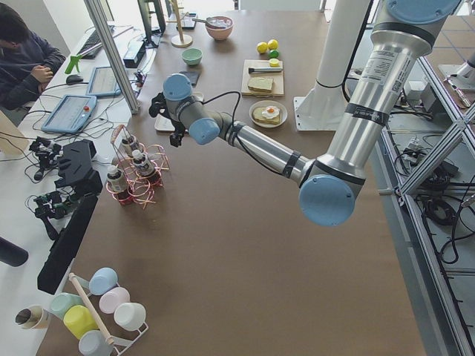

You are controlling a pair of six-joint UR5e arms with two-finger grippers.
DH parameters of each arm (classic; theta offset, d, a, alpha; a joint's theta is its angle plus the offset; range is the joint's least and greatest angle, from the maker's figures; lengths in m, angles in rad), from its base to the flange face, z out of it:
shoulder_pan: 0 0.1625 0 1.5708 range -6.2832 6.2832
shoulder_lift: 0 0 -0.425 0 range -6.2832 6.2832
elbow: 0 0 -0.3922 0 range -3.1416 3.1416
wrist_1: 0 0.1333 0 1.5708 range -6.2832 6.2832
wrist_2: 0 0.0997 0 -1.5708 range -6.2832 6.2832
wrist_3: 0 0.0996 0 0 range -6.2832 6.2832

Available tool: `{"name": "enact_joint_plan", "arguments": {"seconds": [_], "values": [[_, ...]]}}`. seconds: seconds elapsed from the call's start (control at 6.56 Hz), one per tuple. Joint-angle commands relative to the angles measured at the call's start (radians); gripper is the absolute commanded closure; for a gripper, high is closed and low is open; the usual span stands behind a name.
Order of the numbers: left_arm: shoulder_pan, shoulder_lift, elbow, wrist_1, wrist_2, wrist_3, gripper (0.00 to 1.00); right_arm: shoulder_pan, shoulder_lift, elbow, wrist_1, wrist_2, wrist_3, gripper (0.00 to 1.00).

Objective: Make sandwich and place on tray
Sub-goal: 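Move the left arm above the tray while the right gripper reaches the bread slice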

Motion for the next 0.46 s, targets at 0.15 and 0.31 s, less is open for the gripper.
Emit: {"name": "enact_joint_plan", "arguments": {"seconds": [0.15,0.31], "values": [[0.300,-0.086,-0.053,-0.003,0.257,-0.344,0.00,-0.280,-0.031,0.016,0.446,-0.097,0.704,0.01],[0.352,-0.102,-0.066,-0.005,0.284,-0.416,0.01,-0.407,-0.030,0.039,0.522,-0.166,0.901,0.01]]}}
